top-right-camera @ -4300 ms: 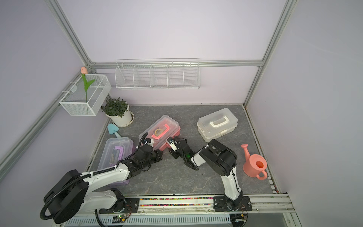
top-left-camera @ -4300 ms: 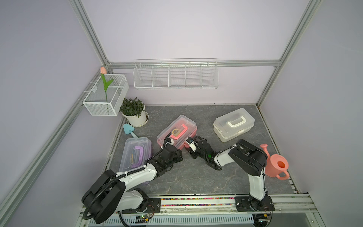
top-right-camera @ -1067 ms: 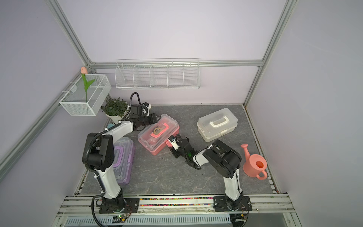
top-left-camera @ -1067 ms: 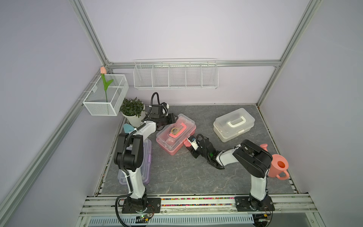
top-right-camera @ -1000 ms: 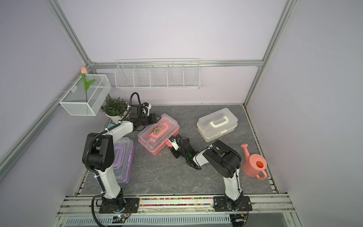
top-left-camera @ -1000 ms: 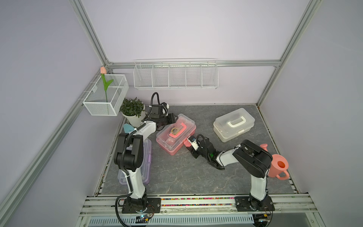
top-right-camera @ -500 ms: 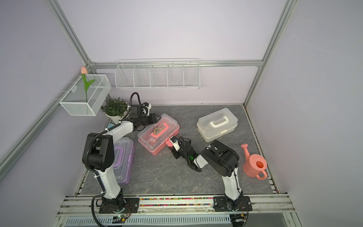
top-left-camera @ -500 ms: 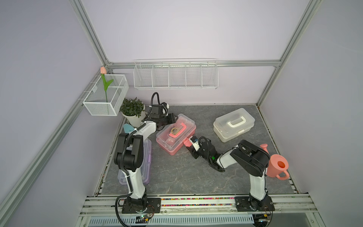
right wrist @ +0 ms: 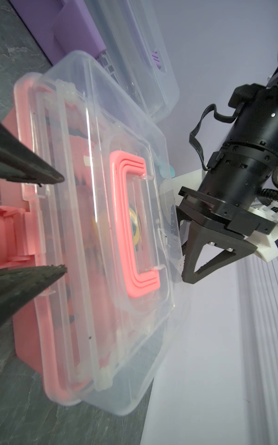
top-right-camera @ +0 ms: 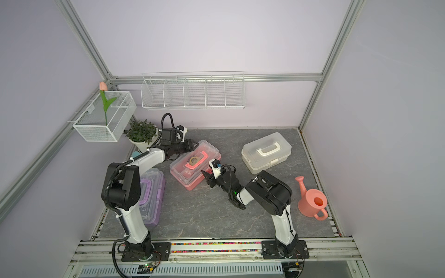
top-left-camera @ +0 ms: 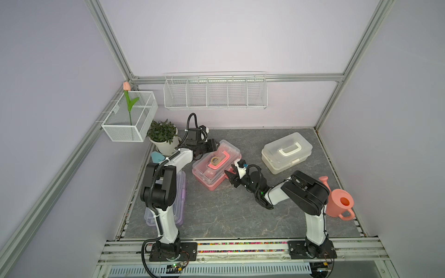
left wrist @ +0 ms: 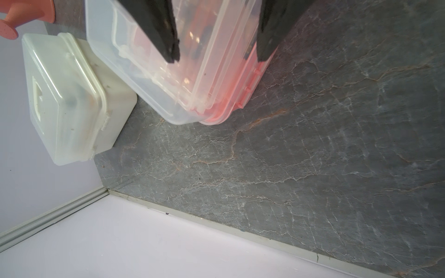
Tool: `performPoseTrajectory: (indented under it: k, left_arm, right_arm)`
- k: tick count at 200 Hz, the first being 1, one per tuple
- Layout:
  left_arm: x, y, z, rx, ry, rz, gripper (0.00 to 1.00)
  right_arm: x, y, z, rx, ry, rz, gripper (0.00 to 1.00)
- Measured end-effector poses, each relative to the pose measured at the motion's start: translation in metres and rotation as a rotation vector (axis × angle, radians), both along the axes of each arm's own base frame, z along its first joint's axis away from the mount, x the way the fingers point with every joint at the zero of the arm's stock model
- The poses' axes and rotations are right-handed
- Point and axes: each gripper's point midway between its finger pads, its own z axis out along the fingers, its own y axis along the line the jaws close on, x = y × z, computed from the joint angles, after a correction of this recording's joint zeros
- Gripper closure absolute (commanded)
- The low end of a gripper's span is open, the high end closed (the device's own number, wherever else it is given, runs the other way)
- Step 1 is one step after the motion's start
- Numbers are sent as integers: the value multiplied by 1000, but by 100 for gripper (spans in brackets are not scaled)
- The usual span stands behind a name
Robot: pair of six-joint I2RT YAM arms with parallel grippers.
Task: Close toolboxes
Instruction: Fasten the toolbox latch on the toolbox.
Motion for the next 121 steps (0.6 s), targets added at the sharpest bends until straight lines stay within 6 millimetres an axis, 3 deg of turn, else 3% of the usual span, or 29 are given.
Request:
performPoseTrajectory:
  k: [30,81,98,121]
  left_arm:
    - [0,0,0,0,0,0,45]
    - [0,0,0,0,0,1,43]
    - [-1,0,-1,-1,6,2,41]
    - [-2,0,-2,1,12,3,37]
  right_arm:
    - [5,5,10,22,-13,0,45]
    - [5,4,7,1,-10,-3,42]
    - [4,-2,6,-21,5,-13,43]
    - [6,-17,20,-30,38,-54,48]
